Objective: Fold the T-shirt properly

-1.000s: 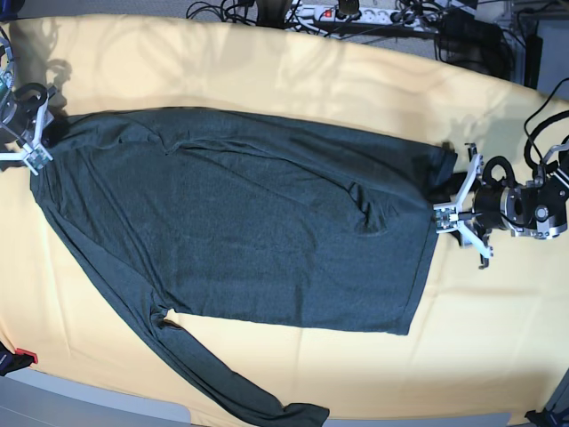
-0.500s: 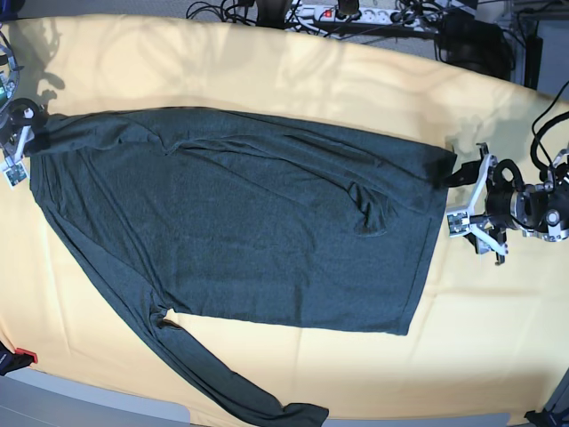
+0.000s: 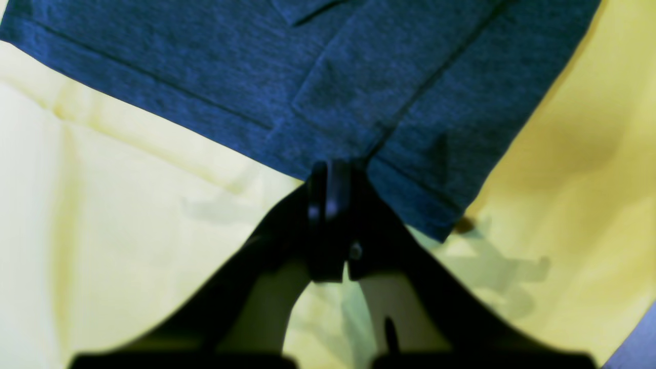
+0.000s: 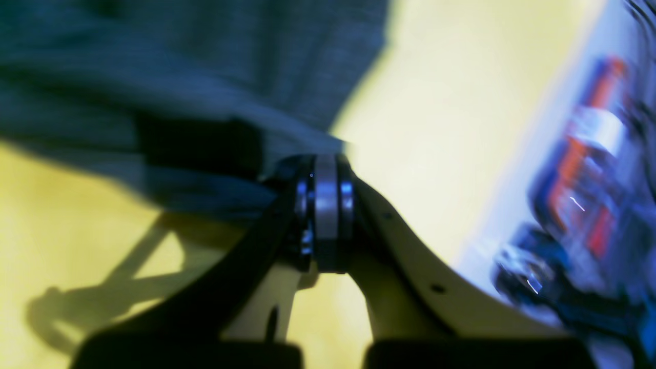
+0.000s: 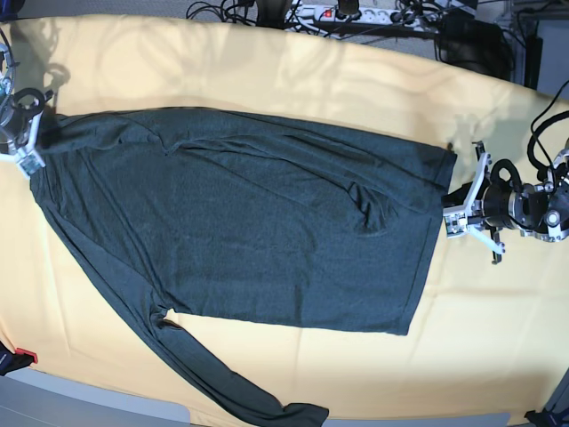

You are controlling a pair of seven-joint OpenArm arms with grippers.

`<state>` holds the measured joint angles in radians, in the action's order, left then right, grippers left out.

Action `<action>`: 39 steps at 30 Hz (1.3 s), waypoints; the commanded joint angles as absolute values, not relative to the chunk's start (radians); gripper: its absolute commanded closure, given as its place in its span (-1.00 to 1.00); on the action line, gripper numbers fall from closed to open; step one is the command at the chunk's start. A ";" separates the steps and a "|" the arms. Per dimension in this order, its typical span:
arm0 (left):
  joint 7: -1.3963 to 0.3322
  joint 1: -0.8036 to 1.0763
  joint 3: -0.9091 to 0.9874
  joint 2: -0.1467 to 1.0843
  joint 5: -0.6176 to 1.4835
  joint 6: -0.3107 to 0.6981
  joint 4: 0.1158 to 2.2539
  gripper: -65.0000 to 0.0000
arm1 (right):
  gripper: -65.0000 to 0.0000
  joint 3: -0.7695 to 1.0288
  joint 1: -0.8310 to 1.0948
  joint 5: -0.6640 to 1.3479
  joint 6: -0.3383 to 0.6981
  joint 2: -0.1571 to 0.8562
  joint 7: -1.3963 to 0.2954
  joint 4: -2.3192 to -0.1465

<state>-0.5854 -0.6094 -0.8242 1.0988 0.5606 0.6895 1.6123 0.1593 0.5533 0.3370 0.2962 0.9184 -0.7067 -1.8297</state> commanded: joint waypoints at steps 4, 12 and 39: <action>-0.582 -0.632 -0.809 1.119 0.586 0.698 1.621 1.00 | 1.00 0.173 0.549 0.413 0.477 0.942 -0.694 -1.860; -0.596 -0.629 -0.809 1.116 0.611 0.698 1.621 1.00 | 0.70 0.173 0.568 0.415 0.580 0.942 -0.707 -1.845; -0.646 -0.629 -0.809 1.120 0.687 0.698 1.720 1.00 | 1.00 0.169 0.567 0.205 0.497 0.942 -0.546 -1.705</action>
<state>-0.6559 -0.6071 -0.8242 1.1004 0.6773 0.6964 1.7096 0.1581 0.5705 0.2157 0.5060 0.9165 -0.5415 -1.6997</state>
